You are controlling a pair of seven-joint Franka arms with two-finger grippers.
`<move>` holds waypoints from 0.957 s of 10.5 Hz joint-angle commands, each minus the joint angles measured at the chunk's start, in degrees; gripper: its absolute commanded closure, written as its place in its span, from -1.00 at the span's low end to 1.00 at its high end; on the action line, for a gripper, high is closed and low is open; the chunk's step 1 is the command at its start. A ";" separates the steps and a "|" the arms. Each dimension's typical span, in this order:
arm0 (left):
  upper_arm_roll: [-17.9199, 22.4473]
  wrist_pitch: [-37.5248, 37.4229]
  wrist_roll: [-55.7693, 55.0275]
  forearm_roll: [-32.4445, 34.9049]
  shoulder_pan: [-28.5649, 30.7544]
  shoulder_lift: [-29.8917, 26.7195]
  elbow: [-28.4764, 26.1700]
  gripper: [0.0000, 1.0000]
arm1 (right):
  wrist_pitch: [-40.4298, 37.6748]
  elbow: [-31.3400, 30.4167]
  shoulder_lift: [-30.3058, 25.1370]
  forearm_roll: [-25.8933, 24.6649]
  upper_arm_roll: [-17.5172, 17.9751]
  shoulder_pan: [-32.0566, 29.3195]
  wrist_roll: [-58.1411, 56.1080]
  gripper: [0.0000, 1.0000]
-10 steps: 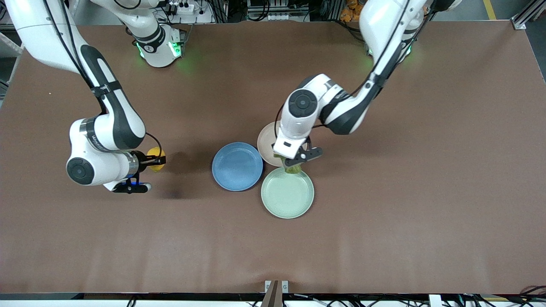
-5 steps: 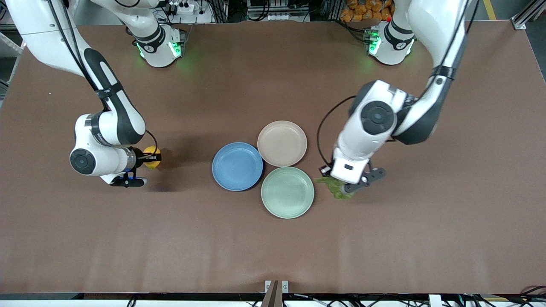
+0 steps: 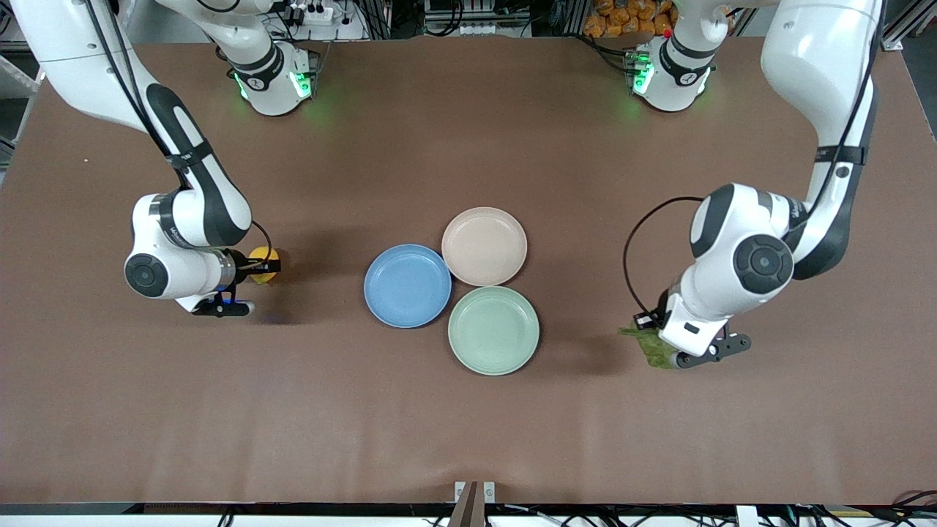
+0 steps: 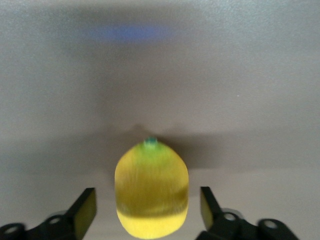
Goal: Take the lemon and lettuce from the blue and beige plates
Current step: 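Set the lemon on the table while the left gripper sets the lettuce down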
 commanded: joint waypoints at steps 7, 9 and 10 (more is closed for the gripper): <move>-0.55 0.58 9.00 3.84 5.68 6.00 0.96 -1.00 | -20.95 14.61 -17.45 0.08 -0.53 -0.04 -0.20 -1.00; -0.99 0.49 10.00 4.10 5.97 2.50 1.14 -1.00 | -22.70 16.44 -22.13 0.00 -0.52 0.32 -0.19 -1.00; -1.07 0.31 9.91 4.27 5.97 0.13 1.14 -1.00 | -23.66 19.76 -22.23 0.00 -0.44 0.58 0.32 -1.00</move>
